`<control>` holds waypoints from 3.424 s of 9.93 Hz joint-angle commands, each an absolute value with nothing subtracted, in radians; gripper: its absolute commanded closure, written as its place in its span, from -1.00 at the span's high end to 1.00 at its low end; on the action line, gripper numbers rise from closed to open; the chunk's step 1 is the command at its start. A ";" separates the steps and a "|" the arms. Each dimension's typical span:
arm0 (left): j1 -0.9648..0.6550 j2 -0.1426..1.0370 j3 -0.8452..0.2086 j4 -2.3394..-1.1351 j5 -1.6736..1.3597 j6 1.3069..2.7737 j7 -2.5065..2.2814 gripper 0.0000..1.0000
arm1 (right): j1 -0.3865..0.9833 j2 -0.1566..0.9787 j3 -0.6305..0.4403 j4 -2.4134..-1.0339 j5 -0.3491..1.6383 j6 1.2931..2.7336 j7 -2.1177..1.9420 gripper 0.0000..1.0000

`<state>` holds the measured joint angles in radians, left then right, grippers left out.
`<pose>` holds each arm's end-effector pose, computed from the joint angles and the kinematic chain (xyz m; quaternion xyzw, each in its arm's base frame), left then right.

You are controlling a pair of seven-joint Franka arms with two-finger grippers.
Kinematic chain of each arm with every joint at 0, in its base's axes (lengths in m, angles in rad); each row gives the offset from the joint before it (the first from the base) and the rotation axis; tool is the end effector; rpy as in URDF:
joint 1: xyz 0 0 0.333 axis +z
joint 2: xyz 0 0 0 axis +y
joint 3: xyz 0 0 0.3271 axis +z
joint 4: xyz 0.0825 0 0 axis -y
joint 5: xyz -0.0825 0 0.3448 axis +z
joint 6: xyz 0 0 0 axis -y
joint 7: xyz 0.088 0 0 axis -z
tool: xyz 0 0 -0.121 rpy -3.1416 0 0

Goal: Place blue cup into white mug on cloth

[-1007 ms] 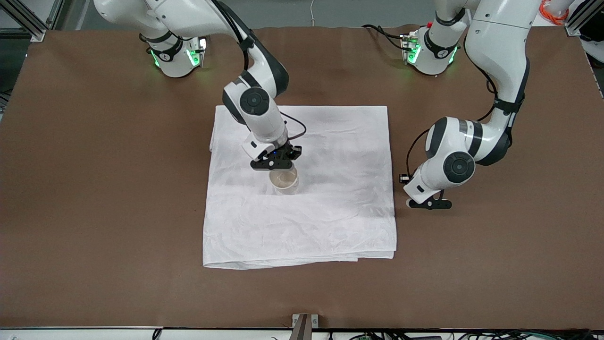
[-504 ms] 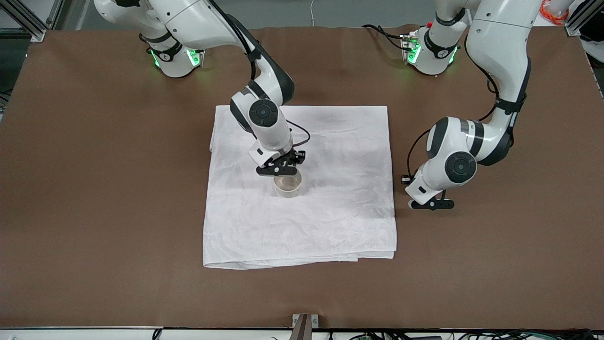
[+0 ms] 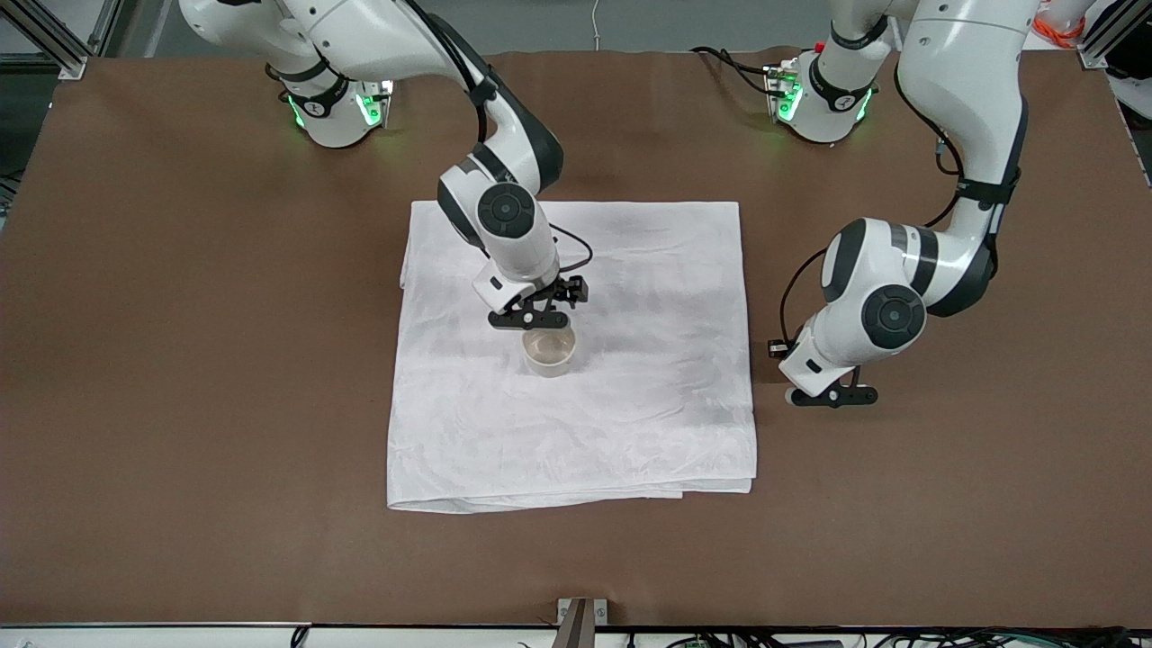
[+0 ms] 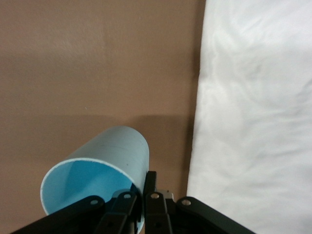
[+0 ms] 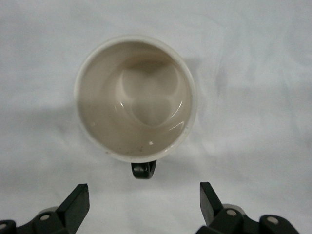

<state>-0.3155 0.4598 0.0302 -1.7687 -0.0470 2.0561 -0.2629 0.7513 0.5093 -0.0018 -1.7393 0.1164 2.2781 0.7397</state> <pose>0.5825 -0.1757 0.3099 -0.9962 -0.0006 0.0862 0.0108 0.4682 0.4415 0.3082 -0.9984 0.0321 0.0192 0.0426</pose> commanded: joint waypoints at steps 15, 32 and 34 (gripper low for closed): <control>-0.719 0.666 -0.080 -1.246 -0.055 1.977 -0.106 -1.00 | 0.232 -0.170 -0.158 -1.731 0.014 1.652 0.124 0.99; -0.816 0.804 -0.068 -1.252 0.064 2.198 -0.126 -1.00 | -0.067 -0.067 0.055 -1.549 0.029 1.543 0.017 0.99; -0.815 0.804 -0.069 -1.250 0.064 2.206 -0.126 -1.00 | -0.067 -0.067 0.055 -1.549 0.026 1.542 0.017 0.99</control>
